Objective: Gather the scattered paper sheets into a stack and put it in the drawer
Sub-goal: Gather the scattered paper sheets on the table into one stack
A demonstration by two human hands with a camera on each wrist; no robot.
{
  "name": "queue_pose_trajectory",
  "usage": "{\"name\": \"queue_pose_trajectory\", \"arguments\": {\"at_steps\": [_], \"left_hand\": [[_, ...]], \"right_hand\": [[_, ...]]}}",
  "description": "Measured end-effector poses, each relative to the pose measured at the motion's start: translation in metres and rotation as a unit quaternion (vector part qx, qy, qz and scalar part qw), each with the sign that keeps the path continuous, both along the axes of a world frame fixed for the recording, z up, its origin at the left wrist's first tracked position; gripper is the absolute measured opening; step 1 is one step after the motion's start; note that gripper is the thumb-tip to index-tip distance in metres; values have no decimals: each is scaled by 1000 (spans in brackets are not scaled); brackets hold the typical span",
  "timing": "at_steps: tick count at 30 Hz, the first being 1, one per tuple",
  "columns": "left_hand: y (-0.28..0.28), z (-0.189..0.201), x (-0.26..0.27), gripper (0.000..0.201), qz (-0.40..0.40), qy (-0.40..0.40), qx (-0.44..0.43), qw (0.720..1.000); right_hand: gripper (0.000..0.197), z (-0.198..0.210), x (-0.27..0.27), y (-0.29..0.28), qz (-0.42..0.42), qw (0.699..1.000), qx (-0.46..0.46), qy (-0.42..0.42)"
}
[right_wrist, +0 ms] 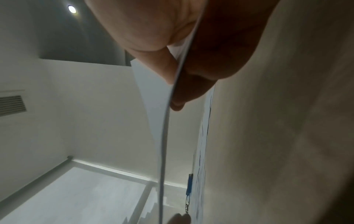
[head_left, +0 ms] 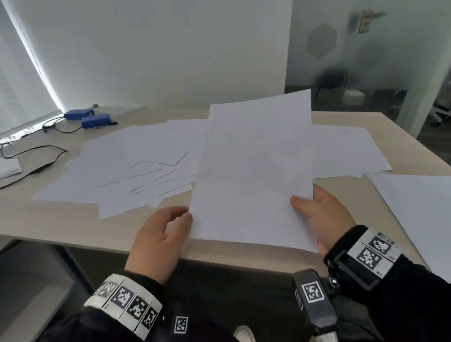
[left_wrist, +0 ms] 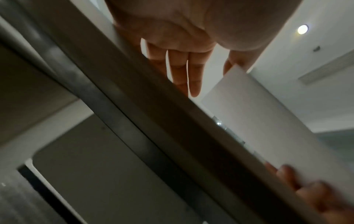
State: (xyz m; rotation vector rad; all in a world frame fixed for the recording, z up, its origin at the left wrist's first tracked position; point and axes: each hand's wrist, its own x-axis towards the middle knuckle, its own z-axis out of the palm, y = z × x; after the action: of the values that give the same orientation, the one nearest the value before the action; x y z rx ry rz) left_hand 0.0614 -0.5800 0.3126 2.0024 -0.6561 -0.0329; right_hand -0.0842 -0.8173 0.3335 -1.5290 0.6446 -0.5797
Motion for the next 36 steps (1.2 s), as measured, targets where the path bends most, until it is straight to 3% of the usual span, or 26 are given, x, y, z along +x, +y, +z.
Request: {"name": "queue_pose_trajectory", "arguments": {"at_steps": [4,7,10,15,19,23,24,27,31,33,36], "left_hand": [[28,-16,47,69,39,-110,177,977],[37,-16,77,75,67,-117,335,933],[39,-15,90,87,77,-104,393,910],[47,-15,77,88,59,-154,415,895],[61,-24,67,86,33,-177,399,899],[72,-30,60,106,-4,-181,413,893],[74,-30,59,103,1,-193,413,890],[83,-29,55,64,25,-246,368,896],[96,-22,54,42,-1,-300,311,902],[103,-15,57,38,-21,-293,272,917],[115,-10,65,27,94,-205,192,955]], "right_hand": [[22,4,42,6,3,999,48,-4],[19,8,72,14,8,997,75,1],[14,6,94,20,14,997,75,-4],[18,-11,112,15,14,998,58,-4],[15,-29,120,-2,-4,993,112,-22],[9,-20,117,7,12,990,137,-34],[6,-14,114,13,12,990,137,-35],[13,-12,115,14,-4,988,153,-36],[14,-16,113,14,6,989,140,-52],[16,-17,114,13,5,987,147,-58],[17,-21,115,9,-8,982,175,-76]]}}
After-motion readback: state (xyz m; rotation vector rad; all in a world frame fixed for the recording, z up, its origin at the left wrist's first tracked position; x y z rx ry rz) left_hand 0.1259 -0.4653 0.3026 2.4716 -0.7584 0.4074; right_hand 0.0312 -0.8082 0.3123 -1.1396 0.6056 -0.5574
